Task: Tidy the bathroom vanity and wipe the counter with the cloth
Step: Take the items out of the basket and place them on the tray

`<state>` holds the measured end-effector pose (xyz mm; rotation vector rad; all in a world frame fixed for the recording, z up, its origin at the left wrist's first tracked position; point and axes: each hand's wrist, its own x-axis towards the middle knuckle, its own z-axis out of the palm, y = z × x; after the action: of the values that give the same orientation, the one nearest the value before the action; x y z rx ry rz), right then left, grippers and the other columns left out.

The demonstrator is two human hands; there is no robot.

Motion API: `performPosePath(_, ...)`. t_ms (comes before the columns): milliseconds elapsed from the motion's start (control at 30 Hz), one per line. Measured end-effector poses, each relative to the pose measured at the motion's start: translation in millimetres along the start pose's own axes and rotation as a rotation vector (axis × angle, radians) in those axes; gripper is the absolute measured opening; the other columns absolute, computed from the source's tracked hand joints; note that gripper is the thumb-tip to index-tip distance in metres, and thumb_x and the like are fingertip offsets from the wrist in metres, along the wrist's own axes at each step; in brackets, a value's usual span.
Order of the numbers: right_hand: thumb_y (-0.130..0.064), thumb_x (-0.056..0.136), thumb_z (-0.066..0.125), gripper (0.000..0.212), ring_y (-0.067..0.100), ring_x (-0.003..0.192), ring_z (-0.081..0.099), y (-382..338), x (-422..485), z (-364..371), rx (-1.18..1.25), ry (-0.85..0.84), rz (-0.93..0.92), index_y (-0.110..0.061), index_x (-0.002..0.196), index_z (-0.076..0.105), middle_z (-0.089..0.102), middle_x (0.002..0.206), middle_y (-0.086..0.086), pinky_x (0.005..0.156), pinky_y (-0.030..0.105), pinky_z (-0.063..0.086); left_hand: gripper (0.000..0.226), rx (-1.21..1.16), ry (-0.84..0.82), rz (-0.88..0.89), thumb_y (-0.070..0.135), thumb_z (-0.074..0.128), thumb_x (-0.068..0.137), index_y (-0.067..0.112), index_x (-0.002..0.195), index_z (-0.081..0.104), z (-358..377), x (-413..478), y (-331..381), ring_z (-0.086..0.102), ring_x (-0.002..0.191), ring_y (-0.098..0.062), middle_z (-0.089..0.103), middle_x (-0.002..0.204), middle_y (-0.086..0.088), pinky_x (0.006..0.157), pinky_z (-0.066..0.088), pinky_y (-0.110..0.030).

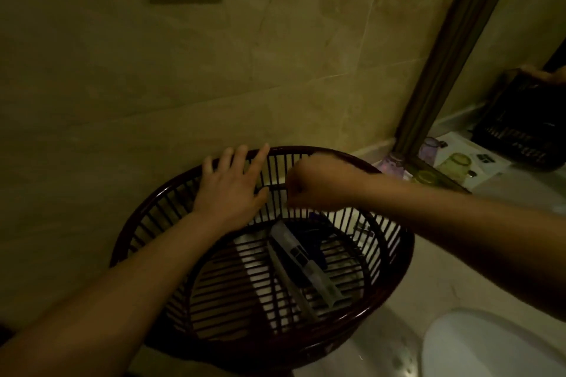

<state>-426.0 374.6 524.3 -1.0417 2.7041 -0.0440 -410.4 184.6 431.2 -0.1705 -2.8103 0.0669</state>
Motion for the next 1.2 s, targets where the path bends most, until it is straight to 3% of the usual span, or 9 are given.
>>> performPosePath(100,-0.039,0.093,0.059,0.032,0.018,0.063,0.055,-26.8,33.6,53.4,-0.173,-0.319,-0.081,-0.009,0.084,0.066,0.057,0.07,0.003,0.06,0.029,0.046,0.073,-0.024,0.008,-0.006,0.06,0.025,0.094,0.034,0.152,-0.011,-0.3,0.7,0.2,0.017,0.142,-0.032,0.018,0.159,-0.012,0.109,0.017,-0.057)
performPosePath(267,-0.035,0.098,0.051,0.037,0.033,0.109,0.058,-27.3,64.4,130.0,-0.332,-0.649,-0.022,-0.011,0.126,0.059,0.06,0.118,0.012,0.092,0.044,0.049,0.069,-0.058,0.038,-0.004,0.057,0.023,0.095,0.033,0.153,-0.005,-1.0,-3.9,-2.6,0.018,0.141,-0.031,0.021,0.157,-0.011,0.109,0.017,-0.056)
performPosePath(400,-0.027,0.082,0.07,0.024,0.028,0.09,0.066,-9.7,71.6,157.8,-0.14,-0.514,0.111,-0.017,0.103,0.068,0.053,0.071,-0.003,0.063,0.033,0.047,0.07,-0.067,0.035,0.001,0.056,0.024,0.095,0.033,0.153,-0.008,-0.6,-2.6,-2.5,0.015,0.143,-0.032,0.018,0.159,-0.011,0.11,0.015,-0.056)
performPosePath(567,-0.027,0.078,0.077,0.039,0.021,0.082,0.07,-4.8,76.8,148.1,0.022,-0.563,0.174,-0.015,0.114,0.066,0.071,0.098,0.005,0.068,0.035,0.059,0.071,-0.07,0.037,0.009,0.055,0.026,0.095,0.032,0.153,-0.008,-0.2,-2.0,-3.0,0.015,0.143,-0.031,0.018,0.158,-0.01,0.11,0.016,-0.056)
performPosePath(667,-0.021,0.083,0.074,0.048,0.026,0.091,0.071,-7.0,69.8,125.0,0.129,-0.577,0.28,-0.014,0.127,0.056,0.069,0.112,0.013,0.077,0.035,0.06,0.07,-0.084,0.017,0.005,0.055,0.025,0.095,0.034,0.153,-0.009,-0.3,-2.1,-3.9,0.014,0.144,-0.03,0.018,0.159,-0.01,0.11,0.015,-0.057)
performPosePath(800,-0.016,0.085,0.072,0.033,0.02,0.091,0.07,-1.0,35.9,78.8,0.166,-0.454,0.237,-0.01,0.115,0.061,0.071,0.106,0.008,0.077,0.026,0.057,0.065,-0.124,0.0,-0.004,0.058,0.017,0.095,0.037,0.152,-0.006,-3.3,-1.8,-5.3,0.013,0.145,-0.027,0.019,0.16,-0.008,0.111,0.013,-0.055)
performPosePath(933,-0.006,0.085,0.07,0.016,0.021,0.08,0.074,11.2,-4.6,29.7,0.426,-0.345,0.279,-0.007,0.1,0.063,0.073,0.092,0.009,0.075,0.033,0.061,0.061,-0.179,-0.008,-0.021,0.058,0.009,0.094,0.041,0.152,-0.002,-7.2,-2.6,-6.9,0.015,0.145,-0.024,0.021,0.16,-0.004,0.112,0.012,-0.053)
performPosePath(1067,-0.008,0.082,0.073,0.008,0.015,0.072,0.075,27.6,-44.5,-16.5,0.668,-0.066,0.295,-0.008,0.089,0.069,0.076,0.077,0.006,0.063,0.024,0.059,0.056,-0.192,-0.004,-0.04,0.054,0.011,0.098,0.043,0.152,0.001,-7.1,-3.1,-5.6,0.016,0.145,-0.022,0.023,0.159,-0.001,0.112,0.014,-0.052)
performPosePath(1200,-0.005,0.081,0.07,0.017,0.022,0.078,0.075,54.1,-78.4,-54.7,0.993,0.33,0.269,-0.008,0.097,0.067,0.075,0.089,0.009,0.066,0.029,0.06,0.06,-0.156,-0.001,-0.047,0.057,0.006,0.093,0.044,0.152,0.0,-4.8,-4.6,-7.3,0.018,0.145,-0.022,0.024,0.159,-0.002,0.111,0.017,-0.052)
